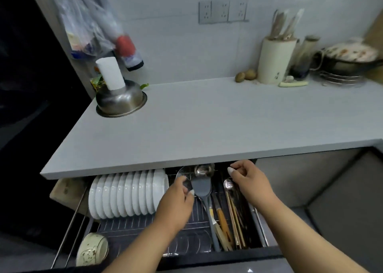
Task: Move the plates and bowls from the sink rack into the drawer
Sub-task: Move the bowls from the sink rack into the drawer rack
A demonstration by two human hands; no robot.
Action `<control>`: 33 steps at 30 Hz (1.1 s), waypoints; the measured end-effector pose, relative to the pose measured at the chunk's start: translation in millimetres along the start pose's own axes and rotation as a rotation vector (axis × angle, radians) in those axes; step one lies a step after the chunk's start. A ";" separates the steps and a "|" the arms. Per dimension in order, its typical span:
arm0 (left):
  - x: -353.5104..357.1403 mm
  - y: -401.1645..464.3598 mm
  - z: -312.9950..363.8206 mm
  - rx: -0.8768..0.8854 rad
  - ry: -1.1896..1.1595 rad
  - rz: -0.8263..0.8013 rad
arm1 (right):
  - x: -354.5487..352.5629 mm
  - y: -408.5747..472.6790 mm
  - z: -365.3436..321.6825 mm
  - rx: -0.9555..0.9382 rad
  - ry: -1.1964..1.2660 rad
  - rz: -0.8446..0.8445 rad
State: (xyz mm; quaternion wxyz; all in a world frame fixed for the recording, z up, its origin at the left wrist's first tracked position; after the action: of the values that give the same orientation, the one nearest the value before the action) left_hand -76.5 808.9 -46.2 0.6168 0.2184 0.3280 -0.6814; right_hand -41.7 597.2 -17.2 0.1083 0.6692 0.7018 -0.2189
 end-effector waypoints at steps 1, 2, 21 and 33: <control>15.9 4.8 18.8 0.026 0.011 -0.023 | -24.8 -0.4 10.1 0.013 0.007 0.031; 31.6 9.4 37.4 0.051 0.020 -0.046 | -49.1 -1.8 20.5 0.027 0.017 0.062; 343.5 39.5 361.6 0.452 0.149 -0.452 | -421.6 -115.4 231.6 0.342 0.054 0.573; 452.9 54.0 446.1 0.650 0.273 -0.613 | -499.0 -177.9 288.6 0.546 0.121 0.808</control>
State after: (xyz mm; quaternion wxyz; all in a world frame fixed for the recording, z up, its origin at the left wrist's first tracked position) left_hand -40.9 172.3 -66.2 0.2379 0.3808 0.2251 -0.8647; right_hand -217.6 20.1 -20.5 -0.0359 0.9033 0.3082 -0.2961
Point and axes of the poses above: each hand's wrist, its own y-axis towards the middle knuckle, its own x-axis out of the palm, z = x × y, the point moved 7 cm from there along y, towards the middle knuckle, and after that the axes turned 6 degrees about -z, right-handed, at the moved point
